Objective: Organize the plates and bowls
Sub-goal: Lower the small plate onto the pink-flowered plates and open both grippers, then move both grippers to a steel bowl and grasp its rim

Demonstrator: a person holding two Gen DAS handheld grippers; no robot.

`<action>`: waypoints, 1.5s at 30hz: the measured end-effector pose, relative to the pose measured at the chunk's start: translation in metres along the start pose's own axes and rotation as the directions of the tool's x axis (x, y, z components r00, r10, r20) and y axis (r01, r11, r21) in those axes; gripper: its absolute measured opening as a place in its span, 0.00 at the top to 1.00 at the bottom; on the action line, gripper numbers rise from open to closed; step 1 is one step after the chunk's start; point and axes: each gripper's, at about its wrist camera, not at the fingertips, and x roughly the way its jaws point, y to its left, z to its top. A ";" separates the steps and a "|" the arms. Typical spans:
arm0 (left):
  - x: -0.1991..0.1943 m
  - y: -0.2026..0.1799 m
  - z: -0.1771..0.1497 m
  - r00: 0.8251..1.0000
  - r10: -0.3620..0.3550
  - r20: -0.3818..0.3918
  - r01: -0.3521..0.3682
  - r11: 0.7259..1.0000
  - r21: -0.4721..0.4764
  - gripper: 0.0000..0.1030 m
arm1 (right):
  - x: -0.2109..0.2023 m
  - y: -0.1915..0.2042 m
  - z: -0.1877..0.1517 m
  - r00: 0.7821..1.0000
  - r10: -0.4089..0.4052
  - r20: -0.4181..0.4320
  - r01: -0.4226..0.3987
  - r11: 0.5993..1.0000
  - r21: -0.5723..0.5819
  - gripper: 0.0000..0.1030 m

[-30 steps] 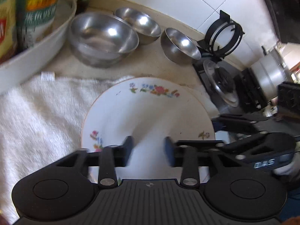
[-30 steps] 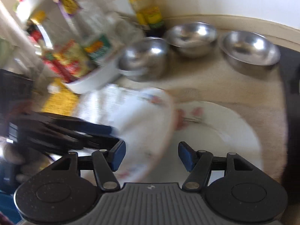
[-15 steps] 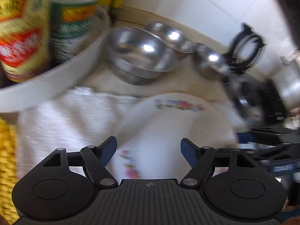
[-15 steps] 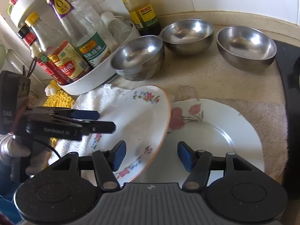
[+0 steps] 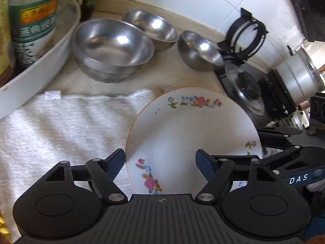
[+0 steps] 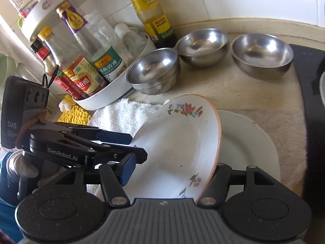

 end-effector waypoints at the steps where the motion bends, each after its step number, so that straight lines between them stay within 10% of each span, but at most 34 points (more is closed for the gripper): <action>1: 0.000 -0.004 0.000 1.000 -0.006 0.002 0.006 1.000 -0.004 0.21 | -0.004 -0.003 -0.002 1.000 0.004 0.009 -0.004 1.000 0.007 0.36; 12: 0.018 -0.047 0.005 0.993 -0.116 -0.014 0.116 0.993 0.021 0.18 | -0.024 -0.044 -0.017 0.993 -0.079 0.086 0.076 0.996 0.047 0.38; 26: 0.005 -0.053 0.008 0.996 0.011 0.085 -0.006 0.998 -0.063 0.15 | -0.042 -0.071 0.024 0.981 -0.123 0.147 0.129 0.991 -0.031 0.36; 34: -0.015 -0.030 0.039 0.957 0.235 0.168 -0.180 0.940 -0.291 0.14 | -0.027 -0.091 0.076 0.991 -0.078 0.110 0.081 0.996 -0.023 0.36; 45: 0.045 -0.084 0.105 0.968 0.215 0.126 -0.201 0.972 -0.119 0.22 | -0.027 -0.158 0.142 0.976 -0.200 0.086 0.198 0.980 0.030 0.46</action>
